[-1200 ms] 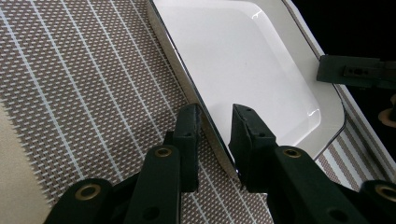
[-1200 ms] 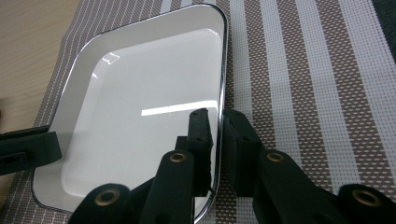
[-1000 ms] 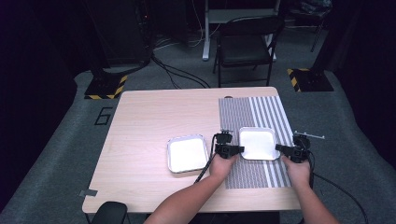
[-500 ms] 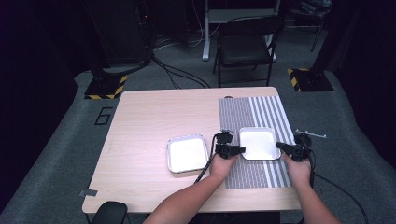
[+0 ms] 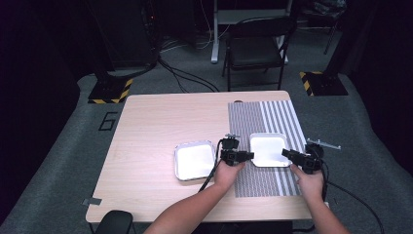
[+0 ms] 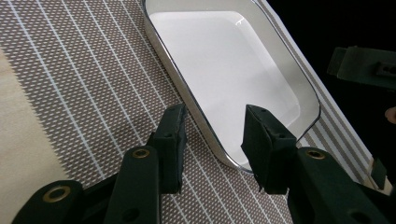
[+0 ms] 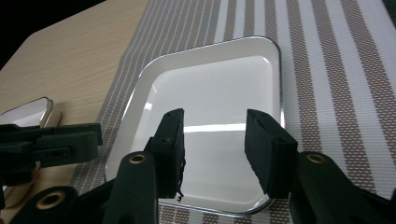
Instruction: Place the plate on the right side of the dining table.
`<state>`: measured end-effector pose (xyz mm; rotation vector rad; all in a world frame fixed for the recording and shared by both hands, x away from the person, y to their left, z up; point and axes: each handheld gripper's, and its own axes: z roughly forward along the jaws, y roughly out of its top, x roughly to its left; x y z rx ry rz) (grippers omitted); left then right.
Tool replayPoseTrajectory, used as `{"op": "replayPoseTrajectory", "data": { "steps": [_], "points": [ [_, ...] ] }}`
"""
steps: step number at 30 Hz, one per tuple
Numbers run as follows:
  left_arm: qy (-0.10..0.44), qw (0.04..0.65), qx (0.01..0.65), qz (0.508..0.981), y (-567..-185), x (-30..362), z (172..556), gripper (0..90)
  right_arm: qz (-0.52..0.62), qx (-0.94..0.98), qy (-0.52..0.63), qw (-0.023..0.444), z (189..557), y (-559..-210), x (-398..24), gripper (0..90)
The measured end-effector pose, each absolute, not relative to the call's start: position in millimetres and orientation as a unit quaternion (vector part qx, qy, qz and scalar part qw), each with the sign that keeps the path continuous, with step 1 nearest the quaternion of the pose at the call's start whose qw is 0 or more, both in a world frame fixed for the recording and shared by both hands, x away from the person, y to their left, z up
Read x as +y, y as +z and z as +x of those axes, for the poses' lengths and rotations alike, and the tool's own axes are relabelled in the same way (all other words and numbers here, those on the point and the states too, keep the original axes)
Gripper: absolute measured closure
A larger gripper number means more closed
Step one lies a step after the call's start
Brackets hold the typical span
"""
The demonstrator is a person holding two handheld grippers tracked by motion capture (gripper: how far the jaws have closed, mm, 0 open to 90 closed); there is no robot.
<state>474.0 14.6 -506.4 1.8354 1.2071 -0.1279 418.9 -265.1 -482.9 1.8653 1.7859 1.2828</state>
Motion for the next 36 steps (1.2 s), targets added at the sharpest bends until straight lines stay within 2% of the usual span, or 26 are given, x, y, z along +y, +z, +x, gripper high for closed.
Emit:
{"op": "replayPoseTrajectory", "data": {
  "steps": [25, 36],
  "points": [
    [-0.042, 0.48, 0.479, 0.734, -481.2, 79.5, 464.7, 55.7, 0.595, 0.645, 0.466, 0.118, 398.0, -466.9, -235.0, 54.2],
    [-0.018, 0.488, 0.474, 0.732, -469.9, 121.9, 462.7, 55.0, 0.569, 0.655, 0.486, 0.103, 385.2, -459.7, -217.7, 53.3]
  ]
}}
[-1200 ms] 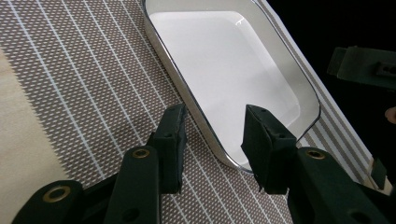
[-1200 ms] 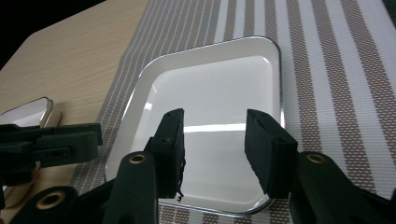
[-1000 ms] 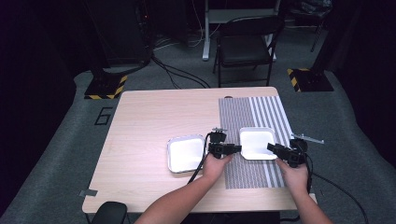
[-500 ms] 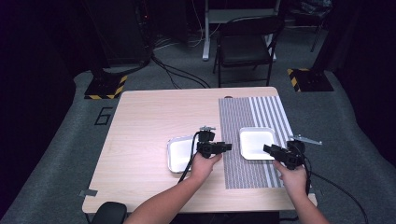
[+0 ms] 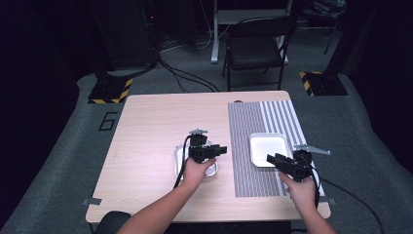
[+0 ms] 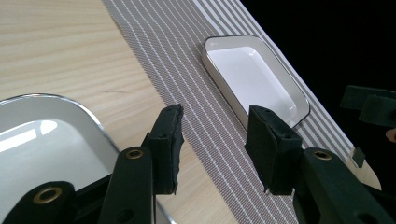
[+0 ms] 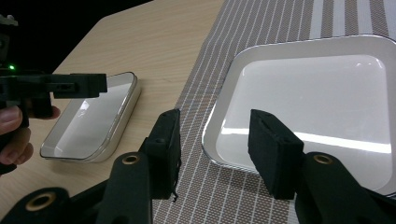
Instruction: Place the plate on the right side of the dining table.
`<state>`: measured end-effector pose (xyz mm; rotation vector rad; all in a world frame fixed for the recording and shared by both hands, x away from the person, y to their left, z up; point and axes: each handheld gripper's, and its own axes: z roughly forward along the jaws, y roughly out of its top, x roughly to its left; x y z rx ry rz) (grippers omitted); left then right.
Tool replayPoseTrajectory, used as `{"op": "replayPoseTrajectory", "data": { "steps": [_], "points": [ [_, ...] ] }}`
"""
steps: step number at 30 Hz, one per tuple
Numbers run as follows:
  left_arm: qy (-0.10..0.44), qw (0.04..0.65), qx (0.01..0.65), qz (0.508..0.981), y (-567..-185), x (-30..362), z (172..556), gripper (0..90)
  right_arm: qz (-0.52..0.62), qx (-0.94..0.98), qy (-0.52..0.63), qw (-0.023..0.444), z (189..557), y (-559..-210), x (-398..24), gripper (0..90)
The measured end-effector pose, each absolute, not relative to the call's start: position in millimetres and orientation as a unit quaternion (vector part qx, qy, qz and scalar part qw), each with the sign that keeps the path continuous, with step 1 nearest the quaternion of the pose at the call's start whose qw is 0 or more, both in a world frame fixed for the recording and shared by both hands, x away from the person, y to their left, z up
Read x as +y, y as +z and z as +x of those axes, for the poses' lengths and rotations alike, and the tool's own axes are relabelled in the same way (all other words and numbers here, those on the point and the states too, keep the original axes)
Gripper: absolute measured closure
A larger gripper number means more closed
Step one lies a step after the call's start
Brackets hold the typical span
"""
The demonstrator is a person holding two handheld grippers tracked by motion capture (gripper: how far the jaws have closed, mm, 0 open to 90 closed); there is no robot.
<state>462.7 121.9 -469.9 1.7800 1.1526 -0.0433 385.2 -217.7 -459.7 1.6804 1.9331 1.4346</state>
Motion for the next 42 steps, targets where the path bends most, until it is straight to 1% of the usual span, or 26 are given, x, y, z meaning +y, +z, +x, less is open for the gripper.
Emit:
{"op": "replayPoseTrajectory", "data": {
  "steps": [4, 7, 14, 25, 33, 36, 42],
  "points": [
    [-0.006, 0.485, 0.472, 0.736, -469.7, 136.7, 458.5, 54.8, 0.565, 0.661, 0.484, 0.098, 380.4, -459.3, -212.8, 52.6],
    [0.004, 0.477, 0.47, 0.742, -471.1, 149.3, 455.9, 53.9, 0.556, 0.673, 0.476, 0.107, 378.1, -460.4, -208.5, 51.1],
    [0.006, 0.48, 0.484, 0.732, -473.4, 181.7, 450.4, 51.1, 0.535, 0.7, 0.459, 0.115, 374.1, -463.3, -199.4, 50.0],
    [0.026, 0.46, 0.505, 0.73, -478.4, 225.8, 442.8, 49.6, 0.512, 0.72, 0.458, 0.097, 371.9, -470.5, -180.7, 48.1],
    [0.035, 0.455, 0.515, 0.726, -481.2, 255.0, 435.0, 45.7, 0.497, 0.734, 0.455, 0.086, 373.3, -470.6, -167.9, 45.8],
    [0.046, 0.454, 0.523, 0.72, -485.7, 264.5, 430.5, 45.5, 0.488, 0.742, 0.451, 0.087, 374.2, -472.6, -163.2, 45.7],
    [0.051, 0.459, 0.537, 0.706, -493.1, 277.5, 425.8, 44.9, 0.474, 0.756, 0.443, 0.09, 374.5, -481.5, -155.4, 44.1]
  ]
}}
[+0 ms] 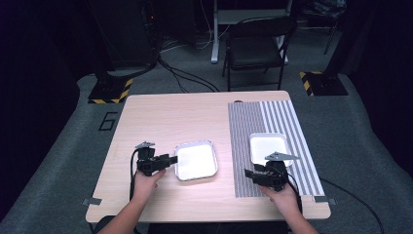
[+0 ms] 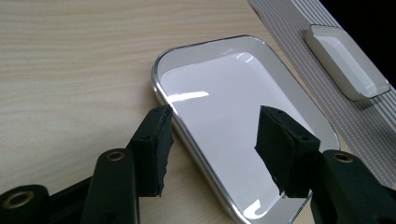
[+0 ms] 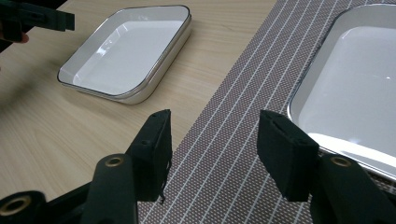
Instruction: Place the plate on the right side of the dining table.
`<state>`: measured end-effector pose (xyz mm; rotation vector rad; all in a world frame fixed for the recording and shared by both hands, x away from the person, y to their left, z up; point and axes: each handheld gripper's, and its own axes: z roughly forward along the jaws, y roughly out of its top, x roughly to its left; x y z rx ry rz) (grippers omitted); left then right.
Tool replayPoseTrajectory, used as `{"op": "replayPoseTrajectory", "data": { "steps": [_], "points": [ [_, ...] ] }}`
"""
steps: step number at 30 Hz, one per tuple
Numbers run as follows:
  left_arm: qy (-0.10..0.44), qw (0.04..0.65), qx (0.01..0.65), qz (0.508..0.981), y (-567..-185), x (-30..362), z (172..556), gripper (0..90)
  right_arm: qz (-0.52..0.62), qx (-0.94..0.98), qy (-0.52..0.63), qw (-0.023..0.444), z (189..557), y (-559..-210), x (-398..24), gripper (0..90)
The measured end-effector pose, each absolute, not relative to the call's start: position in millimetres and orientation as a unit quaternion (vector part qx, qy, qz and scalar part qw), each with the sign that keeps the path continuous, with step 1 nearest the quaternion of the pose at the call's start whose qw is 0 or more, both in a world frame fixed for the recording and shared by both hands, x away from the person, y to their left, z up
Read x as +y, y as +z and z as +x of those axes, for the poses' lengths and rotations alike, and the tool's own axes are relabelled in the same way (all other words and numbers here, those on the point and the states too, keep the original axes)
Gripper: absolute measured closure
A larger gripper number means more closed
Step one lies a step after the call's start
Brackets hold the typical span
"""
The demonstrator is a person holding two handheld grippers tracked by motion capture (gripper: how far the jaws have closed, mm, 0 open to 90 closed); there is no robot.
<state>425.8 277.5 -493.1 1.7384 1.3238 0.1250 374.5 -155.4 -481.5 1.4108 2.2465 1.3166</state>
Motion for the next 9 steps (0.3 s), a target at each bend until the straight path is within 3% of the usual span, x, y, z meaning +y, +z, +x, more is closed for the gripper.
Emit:
{"op": "replayPoseTrajectory", "data": {
  "steps": [9],
  "points": [
    [0.066, 0.452, 0.542, 0.705, -497.9, 284.1, 430.0, 41.3, 0.444, 0.775, 0.44, 0.094, 373.2, -491.2, -149.1, 38.1]
  ]
}}
